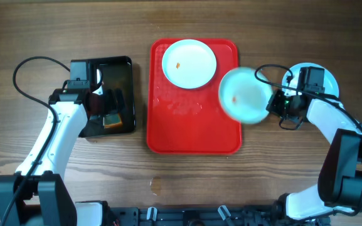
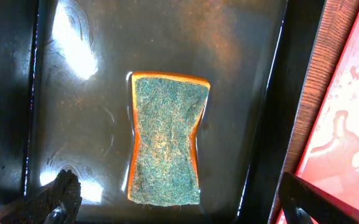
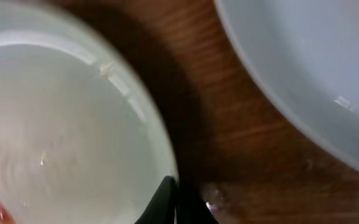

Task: Clean dirty plates on tray and stack at the side
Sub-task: 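Move right gripper to the lower plate on the red tray and grip its rim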

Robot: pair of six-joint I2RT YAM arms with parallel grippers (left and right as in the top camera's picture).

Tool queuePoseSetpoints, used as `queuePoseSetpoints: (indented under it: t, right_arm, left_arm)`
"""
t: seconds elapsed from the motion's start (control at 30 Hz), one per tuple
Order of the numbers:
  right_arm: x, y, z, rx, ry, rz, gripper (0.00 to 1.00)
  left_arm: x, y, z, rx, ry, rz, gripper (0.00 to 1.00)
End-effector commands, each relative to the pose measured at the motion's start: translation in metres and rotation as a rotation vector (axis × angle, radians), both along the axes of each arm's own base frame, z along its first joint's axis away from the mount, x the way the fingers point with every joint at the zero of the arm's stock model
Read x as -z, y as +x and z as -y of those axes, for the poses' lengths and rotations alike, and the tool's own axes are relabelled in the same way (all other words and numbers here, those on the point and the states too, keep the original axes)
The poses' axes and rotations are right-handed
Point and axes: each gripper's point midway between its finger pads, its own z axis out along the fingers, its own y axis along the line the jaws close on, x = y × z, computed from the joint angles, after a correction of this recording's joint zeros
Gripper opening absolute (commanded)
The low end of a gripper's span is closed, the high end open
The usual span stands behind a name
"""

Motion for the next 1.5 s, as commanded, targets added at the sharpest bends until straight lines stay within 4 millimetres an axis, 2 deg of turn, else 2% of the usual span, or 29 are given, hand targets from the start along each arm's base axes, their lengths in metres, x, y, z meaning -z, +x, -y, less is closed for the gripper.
queuePoseSetpoints:
  t: [0.0,0.2,0.37,0.47,0.67,0.8,0.93,0.97,1.0,1.07,1.13,1.23,1.4,1.47]
  right_arm:
    - [-0.011,-0.006,-0.020,-0.040,0.051,0.001,0.04]
    - [-0.043,-0.023,-0.046,-0.041,0.076,-0.006,0.04]
    - [-0.067,-0.039,-0.087,-0.080,0.108,-0.002,0.05]
    - [-0.068,-0.057,-0.116,-0.063,0.138,-0.072,0.04]
    - [-0.059,-0.084,-0.152,0.039,0.114,-0.181,0.04]
    - [-0.058,-0.091,-0.166,0.079,0.095,-0.188,0.17]
    - [-0.058,-0.089,-0.165,0.068,0.068,-0.163,0.21]
    - [-0.059,-0.082,-0.164,0.019,0.042,-0.119,0.22]
    - [-0.061,-0.075,-0.164,-0.051,0.015,-0.069,0.23]
    - [-0.069,-0.054,-0.167,-0.344,-0.094,0.102,0.36]
    - [-0.075,-0.045,-0.175,-0.624,-0.172,0.223,0.44]
    - [-0.077,-0.041,-0.177,-0.817,-0.250,0.299,0.50]
    - [-0.080,-0.025,-0.185,-0.825,-0.259,0.366,0.50]
    - [-0.071,-0.016,-0.182,-0.782,-0.282,0.357,0.50]
  left_arm:
    - [-0.003,0.000,0.000,0.006,-0.002,0.011,1.00]
    - [-0.003,0.000,0.000,0.005,-0.002,0.011,1.00]
    - [-0.003,0.000,0.000,0.006,-0.002,0.011,1.00]
    - [-0.003,0.000,0.000,0.006,-0.002,0.011,1.00]
    - [-0.003,0.000,0.000,0.006,-0.002,0.011,1.00]
    - [-0.003,0.000,0.000,0.005,-0.002,0.011,1.00]
    - [-0.003,0.000,0.000,0.005,-0.002,0.011,1.00]
    - [-0.003,0.000,0.000,0.005,-0.002,0.010,1.00]
    - [-0.003,0.000,0.000,0.005,-0.002,0.011,1.00]
    - [-0.003,0.000,0.000,0.006,-0.002,0.011,1.00]
    - [-0.003,0.000,0.000,0.005,-0.002,0.011,1.00]
    - [-0.003,0.000,0.000,0.006,-0.002,0.011,1.00]
    - [-0.003,0.000,0.000,0.006,-0.002,0.010,1.00]
    - [-0.003,0.000,0.000,0.005,-0.002,0.011,1.00]
